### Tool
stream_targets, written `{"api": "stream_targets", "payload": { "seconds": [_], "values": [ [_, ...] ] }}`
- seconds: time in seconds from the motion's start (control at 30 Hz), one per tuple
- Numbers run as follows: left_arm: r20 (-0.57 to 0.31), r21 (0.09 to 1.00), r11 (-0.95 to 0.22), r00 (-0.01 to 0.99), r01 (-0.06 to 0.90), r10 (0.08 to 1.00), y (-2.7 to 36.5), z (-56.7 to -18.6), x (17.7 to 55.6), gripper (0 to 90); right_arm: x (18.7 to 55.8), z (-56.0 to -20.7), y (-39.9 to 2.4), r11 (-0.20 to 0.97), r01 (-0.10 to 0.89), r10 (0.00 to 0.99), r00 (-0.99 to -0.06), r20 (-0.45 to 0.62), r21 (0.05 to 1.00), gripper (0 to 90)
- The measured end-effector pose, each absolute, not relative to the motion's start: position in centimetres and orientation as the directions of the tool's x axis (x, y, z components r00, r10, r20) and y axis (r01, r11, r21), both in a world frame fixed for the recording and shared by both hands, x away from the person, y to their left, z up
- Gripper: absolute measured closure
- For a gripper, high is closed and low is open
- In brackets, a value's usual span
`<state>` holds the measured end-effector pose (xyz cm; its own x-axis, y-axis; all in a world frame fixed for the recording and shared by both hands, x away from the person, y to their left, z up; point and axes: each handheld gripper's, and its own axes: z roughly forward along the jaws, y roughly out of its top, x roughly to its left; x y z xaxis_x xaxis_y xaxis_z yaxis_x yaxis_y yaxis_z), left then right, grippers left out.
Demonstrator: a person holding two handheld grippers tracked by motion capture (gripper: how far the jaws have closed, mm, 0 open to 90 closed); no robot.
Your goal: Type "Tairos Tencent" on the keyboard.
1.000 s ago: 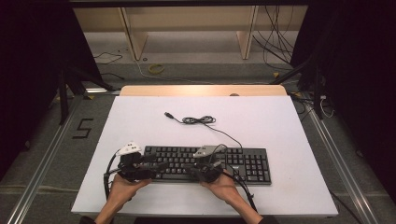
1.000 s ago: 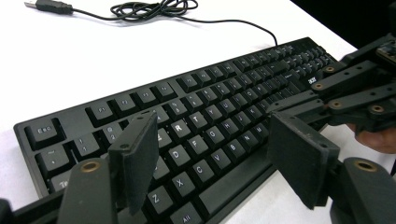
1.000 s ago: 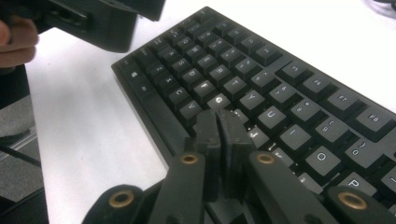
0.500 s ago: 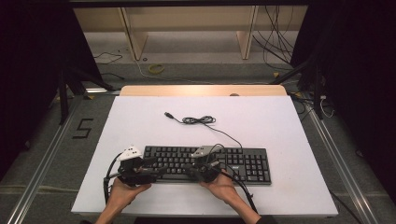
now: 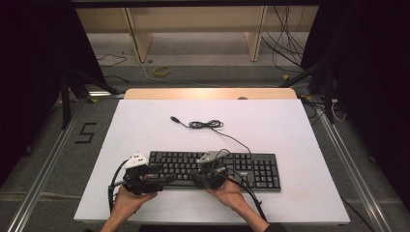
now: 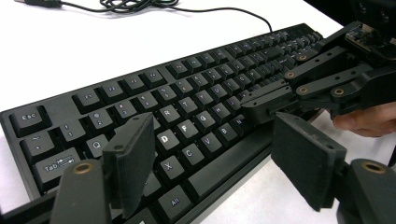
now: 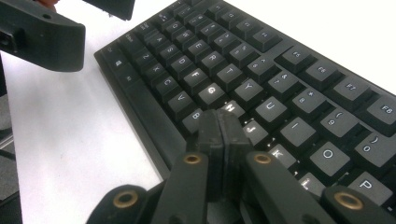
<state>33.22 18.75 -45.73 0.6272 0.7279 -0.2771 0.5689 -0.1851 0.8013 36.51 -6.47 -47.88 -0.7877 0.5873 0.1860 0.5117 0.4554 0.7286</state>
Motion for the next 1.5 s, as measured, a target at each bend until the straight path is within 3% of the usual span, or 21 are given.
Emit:
{"api": "stream_targets", "payload": {
  "seconds": [0.67, 1.23, 1.33, 1.5],
  "values": [
    [-0.274, 0.802, -0.181, 0.621, 0.569, 0.735, 18.9, -45.8, 33.4, 30.4, 36.4, -48.3, -6.1, 0.48, 0.501, 0.589, -0.792, 0.159, 0.72, 90.0],
    [-0.279, 0.801, -0.175, 0.615, 0.573, 0.738, 18.9, -45.7, 33.9, 30.8, 36.2, -46.7, -8.3, 0.398, 0.506, 0.595, -0.777, 0.205, 0.765, 84.5],
    [-0.28, 0.799, -0.174, 0.613, 0.575, 0.739, 18.9, -45.7, 34.1, 30.8, 36.2, -46.5, -8.8, 0.387, 0.508, 0.601, -0.772, 0.208, 0.77, 82.2],
    [-0.282, 0.797, -0.176, 0.614, 0.578, 0.737, 18.8, -45.7, 34.5, 30.5, 36.2, -46.2, -9.7, 0.365, 0.517, 0.604, -0.764, 0.226, 0.774, 65.6]
  ]
}}
